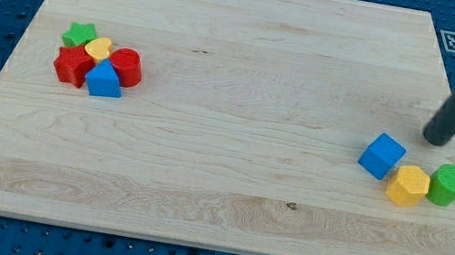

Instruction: Push the green circle along with yellow hexagon a bit left

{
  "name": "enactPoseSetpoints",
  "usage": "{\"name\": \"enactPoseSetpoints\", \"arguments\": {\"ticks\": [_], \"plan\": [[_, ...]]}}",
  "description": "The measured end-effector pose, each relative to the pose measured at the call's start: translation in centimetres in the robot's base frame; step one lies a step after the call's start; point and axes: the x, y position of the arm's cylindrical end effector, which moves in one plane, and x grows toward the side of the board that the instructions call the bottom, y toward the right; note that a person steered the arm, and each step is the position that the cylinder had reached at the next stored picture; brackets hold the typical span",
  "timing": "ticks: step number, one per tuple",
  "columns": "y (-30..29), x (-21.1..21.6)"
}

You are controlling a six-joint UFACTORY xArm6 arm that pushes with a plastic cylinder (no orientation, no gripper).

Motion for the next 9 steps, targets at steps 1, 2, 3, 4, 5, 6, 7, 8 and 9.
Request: {"name": "enactPoseSetpoints", "arguments": {"ticks": [1, 2, 3, 4, 5, 6, 7, 8, 9], "plan": [[3.5, 2.8], [6.0, 5.9], [6.0, 7.7], [4.2, 7.4], [2.4, 6.5], [0.2, 6.1], [-2.7, 6.1], [-5.6, 5.4], [-7.5, 2.7]]}}
